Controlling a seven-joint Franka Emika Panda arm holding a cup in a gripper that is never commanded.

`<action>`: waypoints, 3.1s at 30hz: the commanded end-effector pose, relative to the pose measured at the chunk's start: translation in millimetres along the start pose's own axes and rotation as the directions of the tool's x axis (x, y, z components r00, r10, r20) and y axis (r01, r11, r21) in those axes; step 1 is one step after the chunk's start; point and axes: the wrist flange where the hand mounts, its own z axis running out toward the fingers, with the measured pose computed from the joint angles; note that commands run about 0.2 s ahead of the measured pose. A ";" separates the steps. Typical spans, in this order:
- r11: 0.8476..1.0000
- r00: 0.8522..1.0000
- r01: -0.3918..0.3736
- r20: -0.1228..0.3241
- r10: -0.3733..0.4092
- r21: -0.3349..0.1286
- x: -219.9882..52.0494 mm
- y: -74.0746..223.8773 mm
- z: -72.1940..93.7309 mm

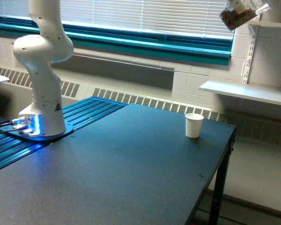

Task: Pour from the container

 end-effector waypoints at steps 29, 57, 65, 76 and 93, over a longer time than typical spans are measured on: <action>0.984 0.986 0.152 0.090 -0.144 -0.095 -86.9 -11.5 48.4; 0.959 0.953 0.277 0.148 -0.266 -0.065 -228.0 -31.6 48.1; 0.947 0.936 0.314 0.190 -0.296 -0.071 -267.5 -24.3 50.0; 0.938 0.919 0.336 0.249 -0.306 -0.084 -308.1 -6.6 55.8; 0.927 0.886 0.356 0.356 -0.296 -0.115 -350.6 24.5 70.9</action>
